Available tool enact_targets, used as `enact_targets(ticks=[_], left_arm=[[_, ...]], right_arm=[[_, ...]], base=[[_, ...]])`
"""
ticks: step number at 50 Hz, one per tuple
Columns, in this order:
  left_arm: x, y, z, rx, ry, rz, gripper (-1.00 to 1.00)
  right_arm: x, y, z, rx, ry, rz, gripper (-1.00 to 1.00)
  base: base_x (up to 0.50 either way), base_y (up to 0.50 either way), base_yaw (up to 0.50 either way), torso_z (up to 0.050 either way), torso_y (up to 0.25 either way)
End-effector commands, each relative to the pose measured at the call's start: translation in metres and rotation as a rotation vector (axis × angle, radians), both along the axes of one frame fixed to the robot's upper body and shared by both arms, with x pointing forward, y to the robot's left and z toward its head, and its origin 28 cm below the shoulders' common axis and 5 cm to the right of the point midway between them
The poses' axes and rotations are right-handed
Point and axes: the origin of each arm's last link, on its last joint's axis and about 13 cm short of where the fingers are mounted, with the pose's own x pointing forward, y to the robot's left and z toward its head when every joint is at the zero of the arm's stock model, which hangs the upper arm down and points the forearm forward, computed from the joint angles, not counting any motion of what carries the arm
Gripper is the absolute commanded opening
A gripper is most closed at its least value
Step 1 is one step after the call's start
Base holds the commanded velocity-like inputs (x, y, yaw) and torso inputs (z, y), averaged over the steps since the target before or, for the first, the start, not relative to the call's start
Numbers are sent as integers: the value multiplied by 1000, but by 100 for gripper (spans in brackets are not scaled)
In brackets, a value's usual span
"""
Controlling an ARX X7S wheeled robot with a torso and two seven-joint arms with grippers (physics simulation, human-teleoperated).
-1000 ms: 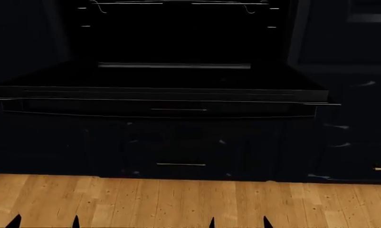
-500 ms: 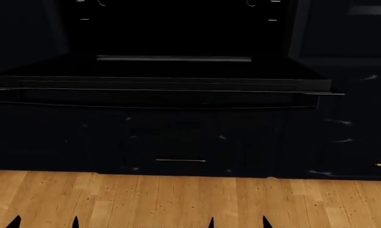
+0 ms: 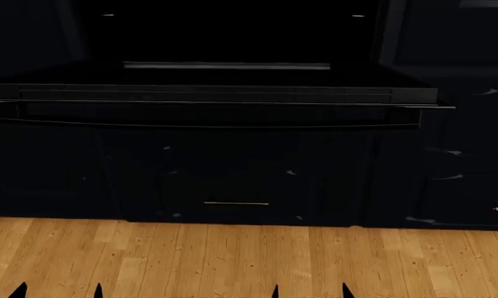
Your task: Close the oven door
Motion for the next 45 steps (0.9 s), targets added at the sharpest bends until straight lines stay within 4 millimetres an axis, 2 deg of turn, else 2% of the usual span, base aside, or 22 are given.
enact_targets(ticks=[1,34,35,37,45], left_arm=[[0,0,0,-3,-1,-1,100],[1,-1,1,10,1,-5,100],[3,0,-7,11,5,-1,100],[3,0,0,13,7,-3,100],[5,0,3,25,5,-2,100]], right_arm=[[0,0,0,-1,2,0,100],[1,0,-1,-3,10,3,100],[1,-1,-1,-4,11,2,100],[2,0,-1,-5,14,1,100],[0,-2,2,-13,16,0,100]], base=[[0,0,0,-35,0],[0,0,0,-35,0],[0,0,0,-35,0],[0,0,0,-35,0],[0,0,0,-35,0]])
